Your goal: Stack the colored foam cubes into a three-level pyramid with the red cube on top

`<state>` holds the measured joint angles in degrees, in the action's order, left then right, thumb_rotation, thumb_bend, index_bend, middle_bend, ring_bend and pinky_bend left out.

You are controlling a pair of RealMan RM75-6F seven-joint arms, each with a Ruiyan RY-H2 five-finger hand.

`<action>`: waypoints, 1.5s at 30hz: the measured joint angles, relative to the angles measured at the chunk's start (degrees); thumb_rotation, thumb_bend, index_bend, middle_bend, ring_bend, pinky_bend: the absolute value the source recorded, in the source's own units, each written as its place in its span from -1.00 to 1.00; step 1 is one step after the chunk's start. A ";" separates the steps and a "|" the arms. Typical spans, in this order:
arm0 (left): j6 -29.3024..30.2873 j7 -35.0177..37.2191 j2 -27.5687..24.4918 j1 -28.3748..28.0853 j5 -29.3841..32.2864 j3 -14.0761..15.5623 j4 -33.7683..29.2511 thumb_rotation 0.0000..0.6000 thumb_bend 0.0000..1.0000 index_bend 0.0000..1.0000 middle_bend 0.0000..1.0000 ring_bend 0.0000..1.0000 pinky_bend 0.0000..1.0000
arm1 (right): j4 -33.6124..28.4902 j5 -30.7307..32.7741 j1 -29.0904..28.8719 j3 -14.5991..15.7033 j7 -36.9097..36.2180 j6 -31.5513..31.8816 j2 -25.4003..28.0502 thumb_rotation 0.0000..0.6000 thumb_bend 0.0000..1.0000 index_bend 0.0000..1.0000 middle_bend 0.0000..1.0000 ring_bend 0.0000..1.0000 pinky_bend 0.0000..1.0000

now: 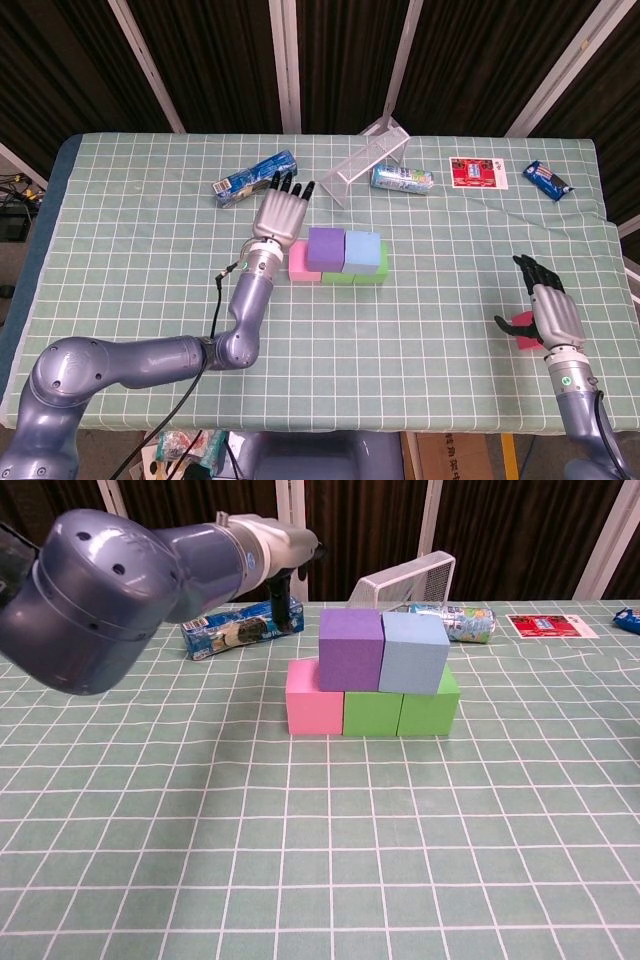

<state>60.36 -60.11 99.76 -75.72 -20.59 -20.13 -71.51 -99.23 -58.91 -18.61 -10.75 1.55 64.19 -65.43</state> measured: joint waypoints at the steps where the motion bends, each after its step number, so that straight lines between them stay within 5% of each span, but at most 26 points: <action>1: 0.38 0.36 -0.54 0.39 -0.26 -0.02 -0.92 1.00 -0.51 -1.00 -0.67 -0.95 -0.95 | -0.04 -0.12 0.01 0.02 0.02 0.06 0.00 1.00 -0.48 -1.00 -1.00 -1.00 -1.00; 14: 11.48 9.44 -11.61 11.31 -7.84 1.49 -22.57 1.00 -0.69 -1.00 -0.71 -0.95 -0.95 | -0.54 -1.10 0.12 0.39 1.02 0.72 0.27 1.00 -0.48 -1.00 -1.00 -1.00 -1.00; 24: 23.82 20.29 -21.41 26.22 -20.24 7.85 -39.29 1.00 -0.71 -1.00 -0.86 -0.95 -0.95 | -2.34 -1.46 -0.07 1.43 4.33 0.79 1.29 1.00 -0.48 -1.00 -1.00 -1.00 -1.00; 37: 31.58 27.84 -27.47 39.49 -35.91 17.09 -45.09 1.00 -0.76 -1.00 -0.92 -0.95 -0.95 | -3.07 -0.73 -0.81 3.53 10.36 -0.33 2.04 1.00 -0.48 -1.00 -1.00 -1.00 -1.00; 45: 31.06 30.57 -30.11 42.73 -38.93 17.16 -46.29 1.00 -0.76 -1.00 -0.93 -0.95 -0.95 | -2.96 3.01 -1.92 5.08 17.03 -1.48 2.04 1.00 -0.48 -1.00 -1.00 -1.00 -1.00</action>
<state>91.42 -29.54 69.66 -32.99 -59.51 -2.97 -117.80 -102.19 -55.90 -20.53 -5.66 18.58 62.71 -63.39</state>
